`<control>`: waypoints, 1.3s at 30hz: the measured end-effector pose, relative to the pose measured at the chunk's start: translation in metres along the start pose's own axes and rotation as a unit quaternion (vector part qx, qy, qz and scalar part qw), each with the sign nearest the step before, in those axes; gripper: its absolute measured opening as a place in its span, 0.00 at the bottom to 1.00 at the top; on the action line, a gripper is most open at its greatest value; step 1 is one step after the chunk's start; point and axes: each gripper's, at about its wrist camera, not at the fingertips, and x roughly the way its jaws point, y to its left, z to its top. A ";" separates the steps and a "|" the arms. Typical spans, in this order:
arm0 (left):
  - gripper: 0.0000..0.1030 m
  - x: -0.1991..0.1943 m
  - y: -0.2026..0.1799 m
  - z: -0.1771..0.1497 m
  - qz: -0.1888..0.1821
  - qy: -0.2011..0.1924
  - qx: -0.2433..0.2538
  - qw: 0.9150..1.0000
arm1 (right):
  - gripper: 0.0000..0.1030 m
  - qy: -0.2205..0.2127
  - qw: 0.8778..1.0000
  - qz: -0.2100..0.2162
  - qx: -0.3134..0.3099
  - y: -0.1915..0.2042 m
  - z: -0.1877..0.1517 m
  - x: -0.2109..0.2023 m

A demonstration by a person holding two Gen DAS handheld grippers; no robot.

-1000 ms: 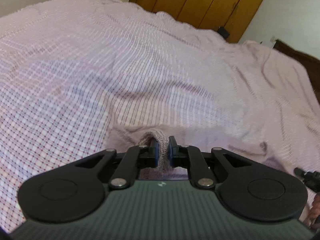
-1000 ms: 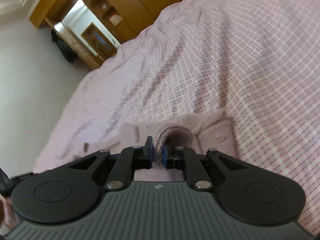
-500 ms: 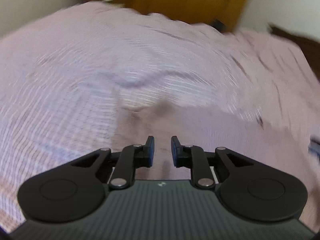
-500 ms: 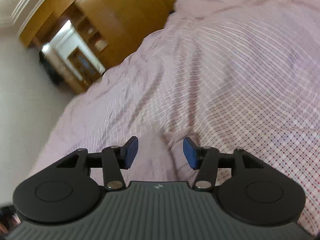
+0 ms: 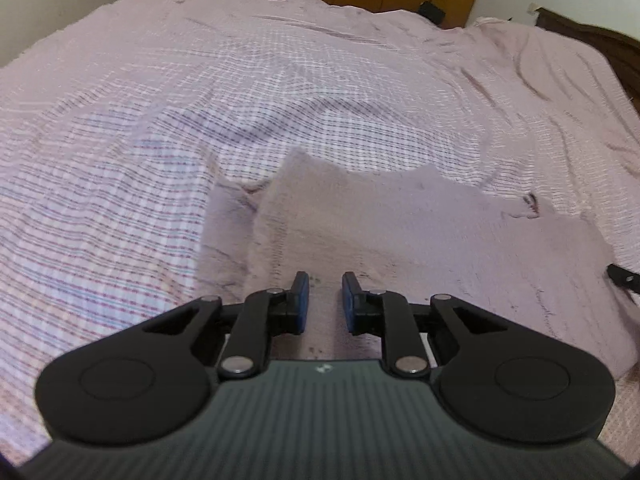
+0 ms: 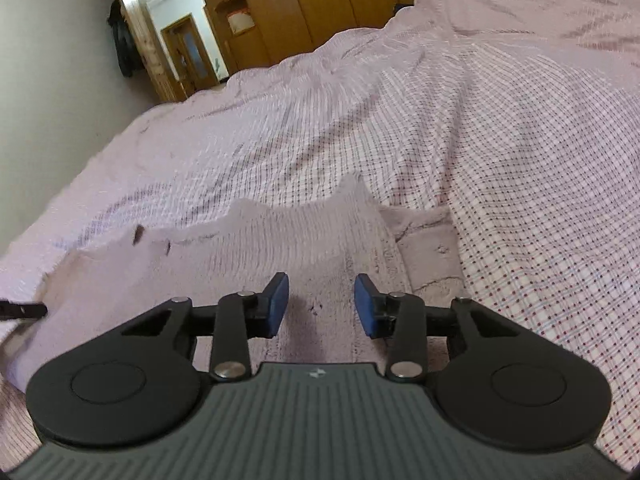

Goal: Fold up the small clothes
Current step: 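Open both grippers and withdraw them up from the folded cardigan, then lower the right gripper and close it on the protruding knit edge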

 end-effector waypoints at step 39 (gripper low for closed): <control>0.40 -0.003 -0.045 -0.010 -0.006 -0.027 0.036 0.999 | 0.44 0.034 0.949 0.175 0.259 -0.121 -0.014 0.020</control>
